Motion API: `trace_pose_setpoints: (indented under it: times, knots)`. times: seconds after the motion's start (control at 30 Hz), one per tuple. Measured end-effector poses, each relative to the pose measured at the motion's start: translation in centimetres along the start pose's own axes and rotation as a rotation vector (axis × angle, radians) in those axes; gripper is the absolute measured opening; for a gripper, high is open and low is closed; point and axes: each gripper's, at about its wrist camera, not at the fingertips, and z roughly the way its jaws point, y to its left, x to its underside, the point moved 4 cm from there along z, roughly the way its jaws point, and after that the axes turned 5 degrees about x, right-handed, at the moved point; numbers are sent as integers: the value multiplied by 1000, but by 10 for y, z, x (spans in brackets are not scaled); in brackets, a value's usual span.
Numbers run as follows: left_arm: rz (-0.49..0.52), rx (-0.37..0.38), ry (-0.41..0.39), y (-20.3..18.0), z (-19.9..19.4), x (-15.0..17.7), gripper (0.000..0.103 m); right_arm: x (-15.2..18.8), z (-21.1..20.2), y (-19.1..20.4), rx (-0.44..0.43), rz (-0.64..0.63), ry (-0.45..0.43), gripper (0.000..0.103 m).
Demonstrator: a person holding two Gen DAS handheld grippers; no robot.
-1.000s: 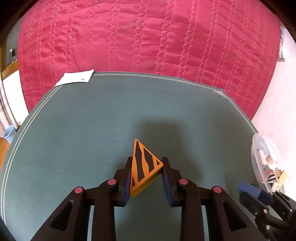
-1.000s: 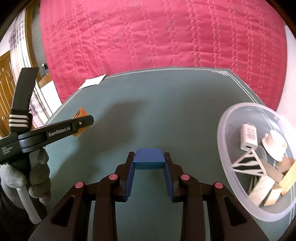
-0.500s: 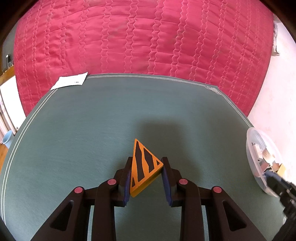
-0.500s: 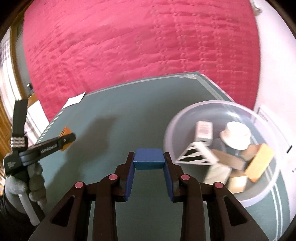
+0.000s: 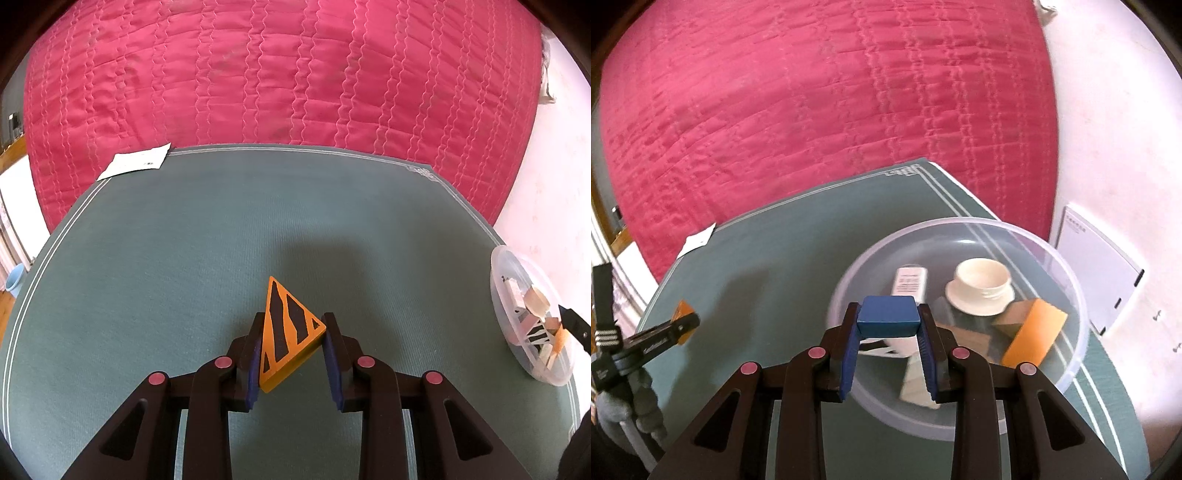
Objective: Organize rigid objects
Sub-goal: 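Carry the blue block into the bowl and open the right tool while left tool holds the triangle, then carry the orange triangle into the bowl and open the left tool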
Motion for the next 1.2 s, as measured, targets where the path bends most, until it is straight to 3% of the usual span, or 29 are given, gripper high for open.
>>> trace_pose_setpoints:
  times: [0.23, 0.33, 0.83, 1.2]
  knots:
    - [7, -5, 9, -3, 3, 1, 30, -6, 12, -25, 61, 54, -11, 33]
    - [11, -7, 11, -4, 4, 2, 30, -7, 17, -37, 78, 88, -10, 50]
    - [70, 20, 41, -32, 10, 3, 30, 23, -21, -56, 267, -31, -123, 50]
    - [160, 148, 53, -98, 5, -3, 30, 31, -43, -85, 295, 77, -177, 56]
